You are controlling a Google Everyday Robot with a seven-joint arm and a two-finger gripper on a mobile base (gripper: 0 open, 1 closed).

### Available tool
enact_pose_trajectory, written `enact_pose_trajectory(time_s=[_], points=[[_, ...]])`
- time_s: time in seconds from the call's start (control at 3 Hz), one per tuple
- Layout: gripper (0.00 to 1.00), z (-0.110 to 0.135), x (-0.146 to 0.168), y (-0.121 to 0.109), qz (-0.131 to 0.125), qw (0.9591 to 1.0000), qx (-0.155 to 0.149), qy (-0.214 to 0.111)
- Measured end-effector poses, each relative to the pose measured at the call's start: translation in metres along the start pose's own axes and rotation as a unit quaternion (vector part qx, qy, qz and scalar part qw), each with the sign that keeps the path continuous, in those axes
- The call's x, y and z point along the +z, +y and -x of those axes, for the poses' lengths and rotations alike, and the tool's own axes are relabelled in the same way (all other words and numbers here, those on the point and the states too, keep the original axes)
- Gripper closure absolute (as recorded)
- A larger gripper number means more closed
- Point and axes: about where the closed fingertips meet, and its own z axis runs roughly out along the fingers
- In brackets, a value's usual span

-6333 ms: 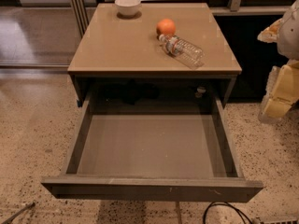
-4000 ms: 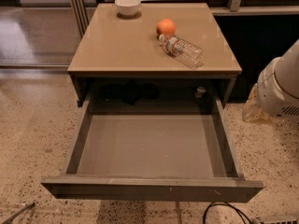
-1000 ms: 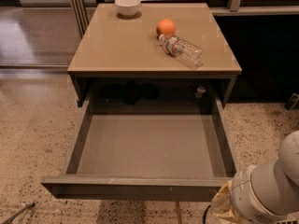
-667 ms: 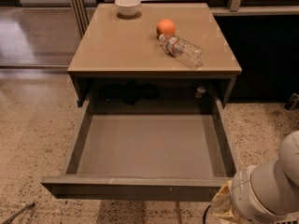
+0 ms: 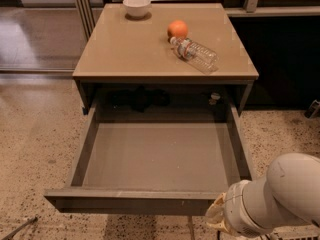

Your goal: Close top drawer

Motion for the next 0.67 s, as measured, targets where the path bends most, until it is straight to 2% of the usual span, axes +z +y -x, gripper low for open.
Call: enact_pose_trajectory(time_s=[0.33,0.67], points=[[1.00,0.017,0.018,-0.001,0.006,0.9998,-0.013,-0.010],[1.00,0.029,0.034,-0.012,-0.002,0.9996,-0.016,-0.021]])
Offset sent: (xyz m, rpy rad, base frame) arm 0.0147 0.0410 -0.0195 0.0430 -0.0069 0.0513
